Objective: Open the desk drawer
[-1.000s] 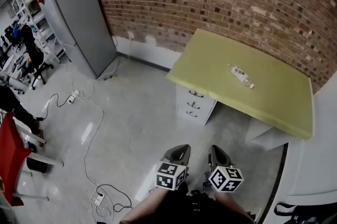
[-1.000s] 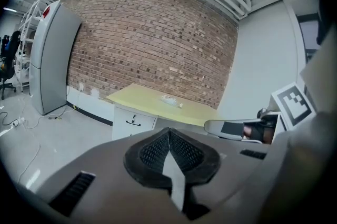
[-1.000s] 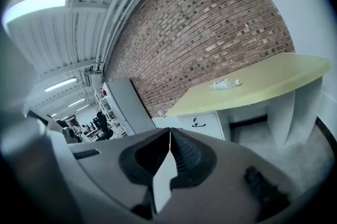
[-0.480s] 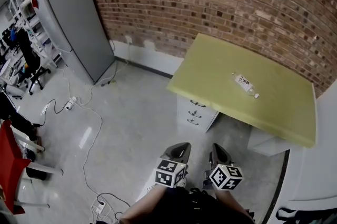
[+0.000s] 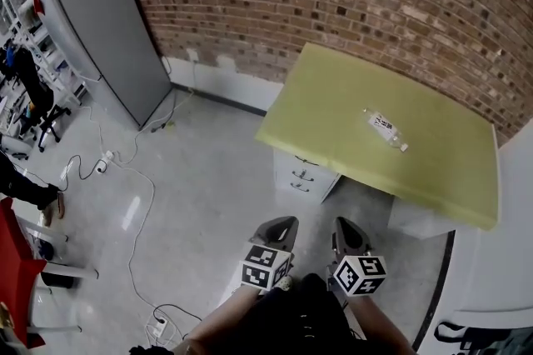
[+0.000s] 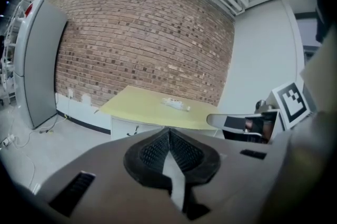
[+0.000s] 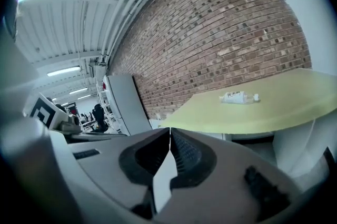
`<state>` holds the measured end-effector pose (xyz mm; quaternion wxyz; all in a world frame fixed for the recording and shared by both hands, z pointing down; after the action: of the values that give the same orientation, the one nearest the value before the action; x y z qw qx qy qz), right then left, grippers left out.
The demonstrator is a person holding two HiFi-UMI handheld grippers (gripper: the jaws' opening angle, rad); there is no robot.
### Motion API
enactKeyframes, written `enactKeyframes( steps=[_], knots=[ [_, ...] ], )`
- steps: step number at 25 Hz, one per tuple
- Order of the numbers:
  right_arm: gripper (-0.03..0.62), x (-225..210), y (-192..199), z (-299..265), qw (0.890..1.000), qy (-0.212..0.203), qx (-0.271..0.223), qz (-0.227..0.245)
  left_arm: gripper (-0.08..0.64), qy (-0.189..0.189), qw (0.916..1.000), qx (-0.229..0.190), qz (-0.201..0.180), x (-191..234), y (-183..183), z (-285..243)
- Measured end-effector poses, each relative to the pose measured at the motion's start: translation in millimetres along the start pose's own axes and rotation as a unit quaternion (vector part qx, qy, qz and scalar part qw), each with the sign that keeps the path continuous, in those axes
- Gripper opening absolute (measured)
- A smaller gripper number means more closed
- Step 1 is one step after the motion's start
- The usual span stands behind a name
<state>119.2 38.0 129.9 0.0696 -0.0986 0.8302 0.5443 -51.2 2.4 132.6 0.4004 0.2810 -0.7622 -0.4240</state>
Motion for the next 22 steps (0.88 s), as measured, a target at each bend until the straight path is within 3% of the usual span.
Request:
enactKeyframes(
  steps=[7,11,15,22],
  knots=[
    [0.014,-10,-9,-20,1.000,-0.012,-0.005,0.029,0.009,-0.006,0.9999,-0.011,-0.007,17,-14,-14],
    [0.014,-8,-8,-40,0.995,-0.059,-0.022,0.072,0.009,-0.019,0.9997,-0.018,0.001,30,-10,-20],
    [0.014,-11,7,-69,0.989,-0.103,-0.024,0.099,0.009,-0.032,0.9993,-0.019,0.005,51,6,-34],
    [0.014,-33,56,-126,0.988,-0.118,-0.017,0.098,0.009,-0.033,0.9983,-0.044,0.021,94,51,-71]
  ],
)
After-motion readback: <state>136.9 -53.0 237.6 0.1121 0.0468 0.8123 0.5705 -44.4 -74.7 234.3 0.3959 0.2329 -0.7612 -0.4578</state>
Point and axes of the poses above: the fingertips, and each gripper's own axes: z backward along the fingers, x to its left, y out of its underside, the point moved 7 cm from there along z, backward along the fingers, and after that the axes turned 15 degrees about y, right-handed, at the moved point
